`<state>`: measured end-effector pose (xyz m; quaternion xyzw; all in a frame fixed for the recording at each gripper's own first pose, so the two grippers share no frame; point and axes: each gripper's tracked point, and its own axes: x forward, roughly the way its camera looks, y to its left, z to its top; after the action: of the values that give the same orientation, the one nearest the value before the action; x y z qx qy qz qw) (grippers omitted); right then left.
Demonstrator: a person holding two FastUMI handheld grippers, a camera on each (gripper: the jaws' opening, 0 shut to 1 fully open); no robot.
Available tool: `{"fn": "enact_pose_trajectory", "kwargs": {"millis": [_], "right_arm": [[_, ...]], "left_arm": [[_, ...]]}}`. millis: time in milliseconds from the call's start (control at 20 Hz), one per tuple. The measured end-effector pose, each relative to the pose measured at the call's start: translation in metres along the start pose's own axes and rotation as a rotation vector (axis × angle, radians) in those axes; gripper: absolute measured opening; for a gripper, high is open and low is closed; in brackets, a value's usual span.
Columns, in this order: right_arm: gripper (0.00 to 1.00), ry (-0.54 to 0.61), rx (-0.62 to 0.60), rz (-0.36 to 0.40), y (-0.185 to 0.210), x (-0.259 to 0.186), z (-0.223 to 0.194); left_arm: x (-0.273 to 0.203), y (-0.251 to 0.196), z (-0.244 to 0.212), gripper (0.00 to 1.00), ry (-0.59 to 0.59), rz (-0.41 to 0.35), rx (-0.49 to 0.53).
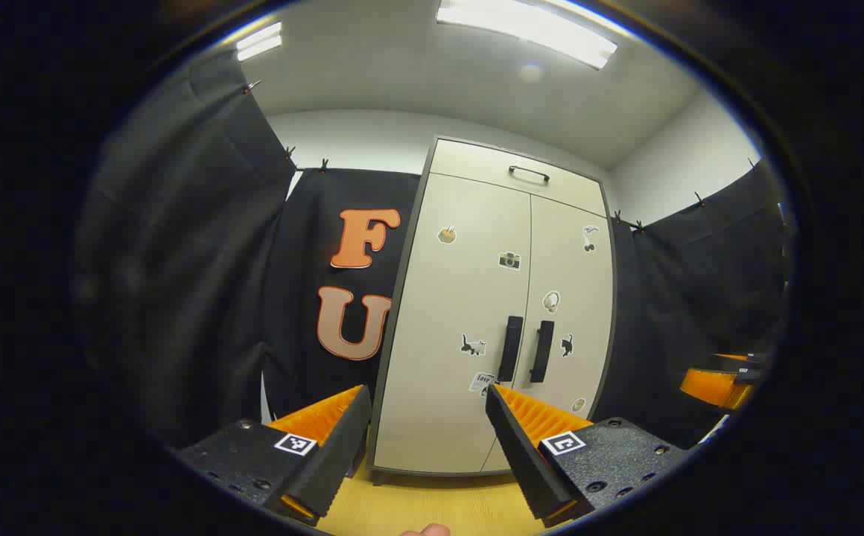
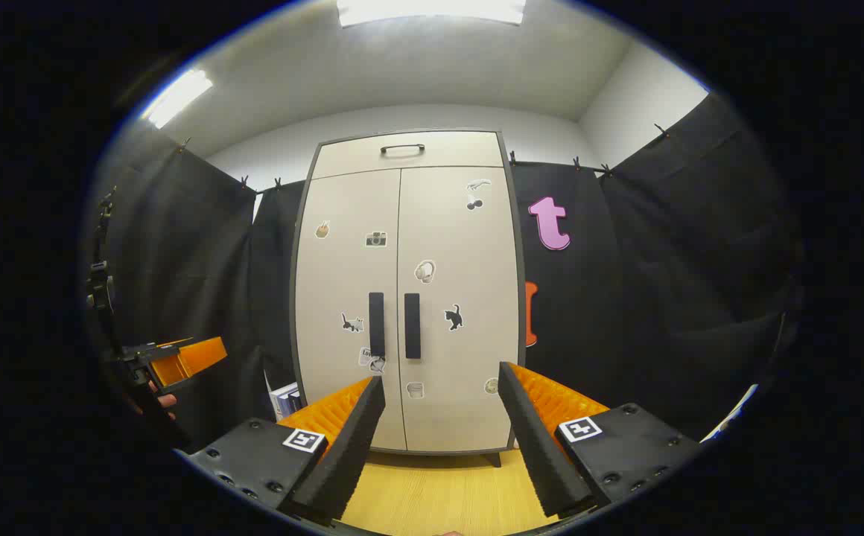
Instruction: Open the right door of the double-door shoe cabinet with the right hand, and open the left door with the left hand.
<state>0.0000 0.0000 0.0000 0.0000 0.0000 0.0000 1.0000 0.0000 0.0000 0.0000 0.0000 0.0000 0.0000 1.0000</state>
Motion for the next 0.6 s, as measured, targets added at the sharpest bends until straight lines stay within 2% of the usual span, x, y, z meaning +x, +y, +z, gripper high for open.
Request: {"fn": "enact_pose_trajectory", "kwargs": {"millis": [150, 200, 550, 600], "right_arm": [[0.98, 0.002, 0.008, 0.005, 0.001, 0.004, -0.002], [0.98, 0.003, 0.011, 0.006, 0.001, 0.006, -0.002], [0.98, -0.005, 0.019, 0.012, 0.003, 0.013, -0.001], [0.98, -0.007, 0.017, 0.010, 0.003, 0.014, -0.001]], "left_arm": [[0.004, 0.000, -0.005, 0.92, 0.009, -0.001, 0.003], [0.005, 0.000, -0.005, 0.94, 0.009, 0.002, 0.009], [0.008, -0.001, -0.005, 0.94, -0.008, 0.006, 0.032], [0.009, -0.001, -0.004, 0.97, -0.010, 0.006, 0.037]]}}
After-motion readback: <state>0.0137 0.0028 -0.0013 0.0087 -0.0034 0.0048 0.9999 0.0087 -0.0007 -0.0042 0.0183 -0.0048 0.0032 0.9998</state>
